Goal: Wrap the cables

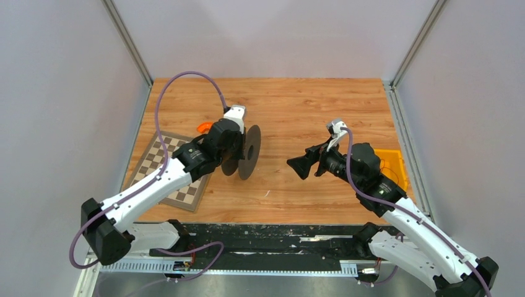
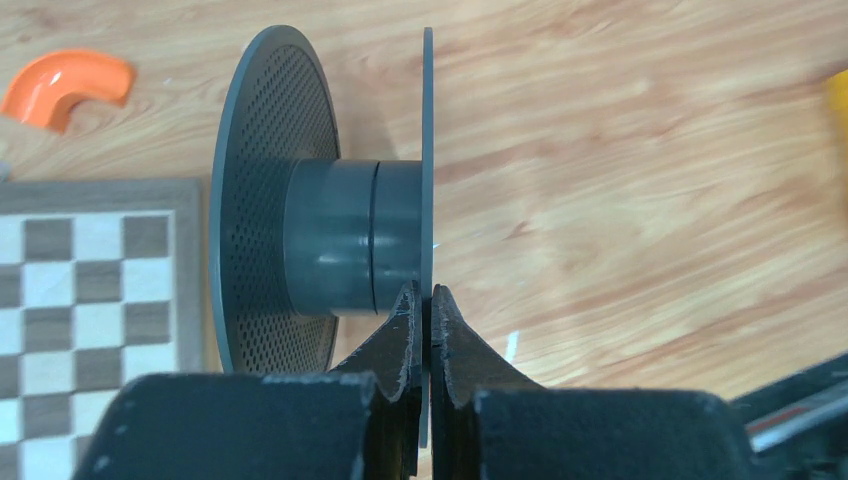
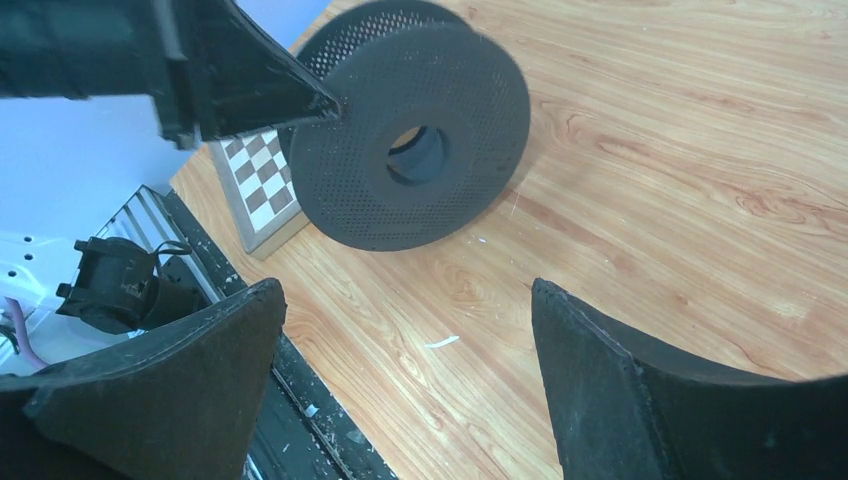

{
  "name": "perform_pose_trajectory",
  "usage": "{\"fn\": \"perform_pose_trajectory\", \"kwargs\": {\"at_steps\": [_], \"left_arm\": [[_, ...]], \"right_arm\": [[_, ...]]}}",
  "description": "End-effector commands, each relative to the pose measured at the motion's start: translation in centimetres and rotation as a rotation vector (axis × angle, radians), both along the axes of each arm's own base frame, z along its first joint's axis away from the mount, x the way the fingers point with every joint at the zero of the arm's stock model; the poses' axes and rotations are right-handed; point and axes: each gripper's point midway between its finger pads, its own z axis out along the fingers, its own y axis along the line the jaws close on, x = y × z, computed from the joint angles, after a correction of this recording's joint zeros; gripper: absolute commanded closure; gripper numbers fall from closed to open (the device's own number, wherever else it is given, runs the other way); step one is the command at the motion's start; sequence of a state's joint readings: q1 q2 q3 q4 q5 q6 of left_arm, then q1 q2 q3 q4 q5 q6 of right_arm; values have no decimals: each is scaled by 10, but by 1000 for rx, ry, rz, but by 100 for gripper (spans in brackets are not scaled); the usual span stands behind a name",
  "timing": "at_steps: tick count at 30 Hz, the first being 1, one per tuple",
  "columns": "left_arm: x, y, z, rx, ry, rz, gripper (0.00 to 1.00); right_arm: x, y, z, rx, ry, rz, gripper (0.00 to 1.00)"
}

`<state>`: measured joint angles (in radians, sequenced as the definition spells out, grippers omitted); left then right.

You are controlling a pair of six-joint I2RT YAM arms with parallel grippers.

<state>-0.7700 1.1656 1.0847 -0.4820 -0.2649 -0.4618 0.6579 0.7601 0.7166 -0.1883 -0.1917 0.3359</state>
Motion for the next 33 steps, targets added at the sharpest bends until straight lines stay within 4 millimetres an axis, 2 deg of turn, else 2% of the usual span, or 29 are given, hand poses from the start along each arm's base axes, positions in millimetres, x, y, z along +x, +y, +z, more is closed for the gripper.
{"fn": "perform_pose_trajectory", "kwargs": {"at_steps": [1, 6, 9, 13, 15, 18, 21, 23, 24, 25, 26, 28, 30, 33], "left_arm": [[10, 14, -7, 193, -33, 39, 100], [9, 4, -24, 203, -6, 13, 99], [8, 0, -25, 190, 2, 4, 88], [5, -1, -9, 145, -15, 1, 69], [3, -1, 6, 112, -37, -1, 60], [1, 3, 27, 77, -75, 4, 42], [-1, 8, 46, 72, -97, 6, 38], [-4, 17, 56, 88, -93, 18, 35], [-9, 24, 54, 115, -71, 21, 33], [-10, 27, 65, 108, -78, 27, 31], [-17, 34, 64, 127, -58, 24, 30], [-24, 44, 72, 125, -52, 20, 28], [-29, 54, 73, 115, -49, 25, 28], [-33, 74, 59, 115, -29, 60, 30]], "right_arm": [[0, -4, 1, -1, -12, -12, 8], [0, -7, -6, -8, -8, -28, 8], [0, -8, -7, -8, -6, -33, 8], [0, -7, -7, -9, -3, -28, 8], [1, -5, -4, -6, -3, -24, 8], [5, -4, -4, 2, 20, -40, 7], [14, -6, -10, 15, 84, -108, 7], [21, -14, -20, 13, 149, -193, 6], [27, -20, -24, 7, 179, -254, 6], [32, -28, -28, -1, 209, -325, 5], [37, -37, -31, -11, 238, -393, 5], [44, -54, -33, -29, 287, -511, 10], [50, -72, -33, -28, 329, -614, 17], [55, -101, -40, -24, 396, -762, 21]]}}
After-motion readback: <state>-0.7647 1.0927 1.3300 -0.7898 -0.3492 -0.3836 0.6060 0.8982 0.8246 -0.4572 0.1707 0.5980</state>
